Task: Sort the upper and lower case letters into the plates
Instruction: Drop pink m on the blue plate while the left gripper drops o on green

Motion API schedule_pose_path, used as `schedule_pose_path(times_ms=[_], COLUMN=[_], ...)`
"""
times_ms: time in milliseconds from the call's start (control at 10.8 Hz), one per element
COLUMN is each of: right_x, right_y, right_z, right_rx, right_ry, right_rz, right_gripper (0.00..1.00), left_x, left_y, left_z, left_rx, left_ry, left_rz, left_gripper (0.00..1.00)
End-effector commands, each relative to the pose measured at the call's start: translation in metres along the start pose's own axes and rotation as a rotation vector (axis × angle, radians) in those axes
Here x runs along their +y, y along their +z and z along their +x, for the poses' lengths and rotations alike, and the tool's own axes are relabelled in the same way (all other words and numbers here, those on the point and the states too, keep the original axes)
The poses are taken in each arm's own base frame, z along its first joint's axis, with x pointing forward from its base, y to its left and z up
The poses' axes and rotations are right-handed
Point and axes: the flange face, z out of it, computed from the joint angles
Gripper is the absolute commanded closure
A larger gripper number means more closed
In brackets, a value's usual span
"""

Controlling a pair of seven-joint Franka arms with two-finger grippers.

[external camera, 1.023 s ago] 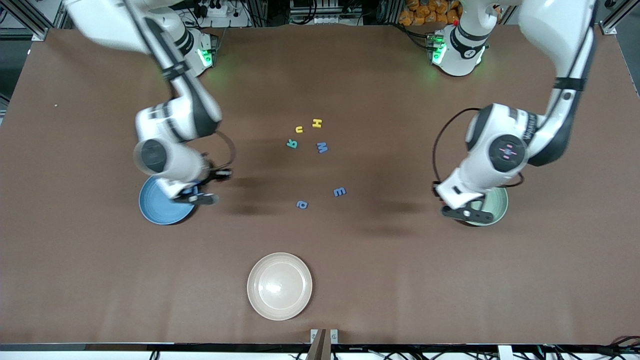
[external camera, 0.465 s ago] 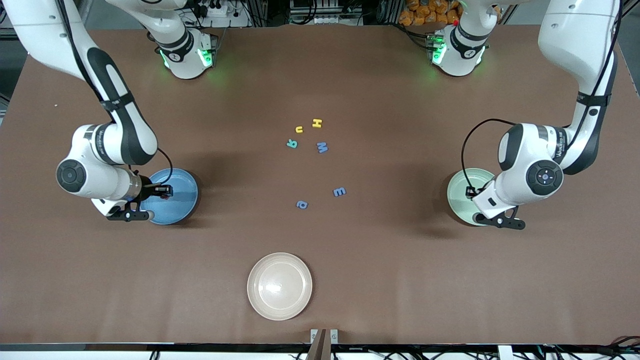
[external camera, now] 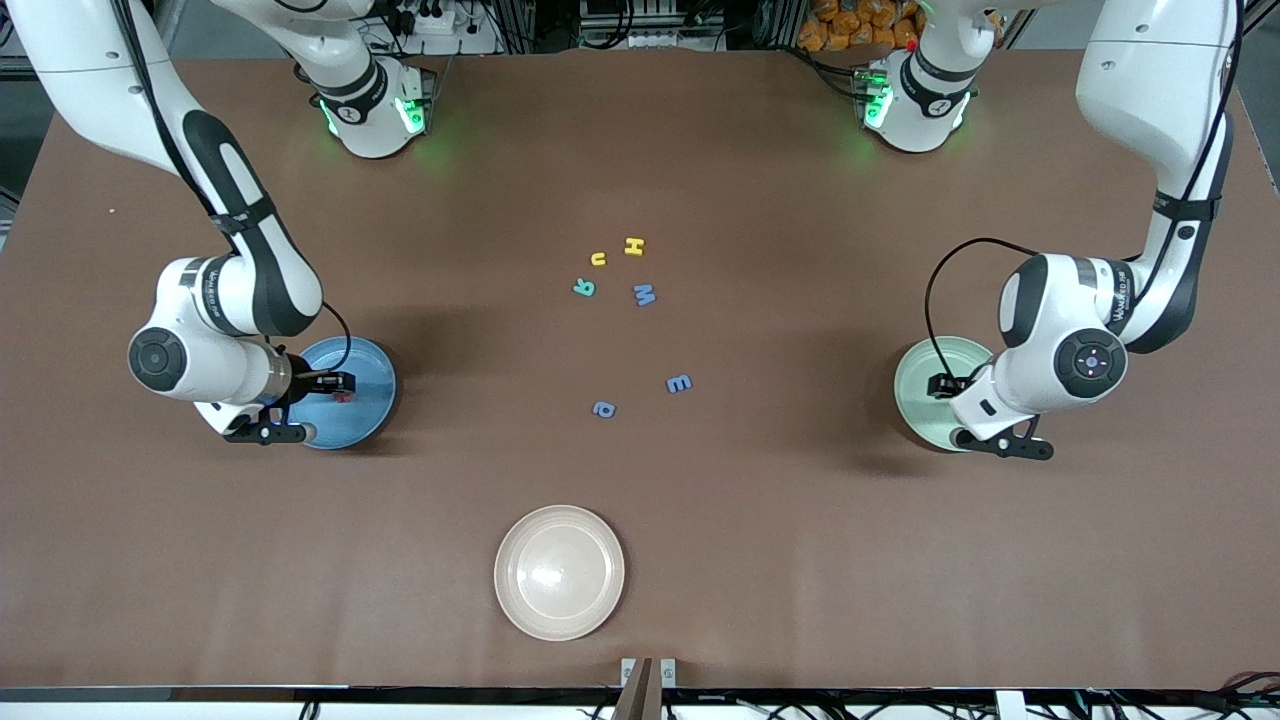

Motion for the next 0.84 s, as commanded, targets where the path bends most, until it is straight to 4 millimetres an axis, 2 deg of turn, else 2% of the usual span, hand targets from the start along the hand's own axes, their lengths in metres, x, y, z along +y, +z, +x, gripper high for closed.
schedule_pose_path(times_ms=[0, 93, 186, 279, 558, 744], right_x=[-0.024, -0.047, -0.07, -0.084, -0.143, -0.19], right_y=[-0.039, -0.057, -0.066, -0.07, -0.066, -0.061], right_z=[0.013, 0.02, 0.026, 0.029, 0.039, 0.046], right_rx=[0.001, -0.027, -0.023, -0.007, 0.009, 0.026], right_ry=[0.055, 0.096, 0.099, 0.112, 0.148, 0.215], right_rz=[-0.003, -0.011, -0.015, -0.013, 0.063, 0.066], right_gripper=[0.0, 0.0, 0.0, 0.0, 0.0, 0.0], left_x=[0.058, 0.086, 0.114, 0.139, 0.201, 0.222], left_y=[-0.032, -0.043, -0.05, -0.056, -0.06, -0.062], left_z=[0.002, 0.005, 0.006, 0.007, 0.003, 0.004], left_rx=[0.048, 0.073, 0.088, 0.097, 0.102, 0.105], left_ry=[0.033, 0.012, -0.019, -0.065, -0.154, -0.199], left_rz=[0.025, 0.026, 0.02, -0.014, -0.044, -0.068], left_gripper=[0.0, 0.0, 0.0, 0.0, 0.0, 0.0])
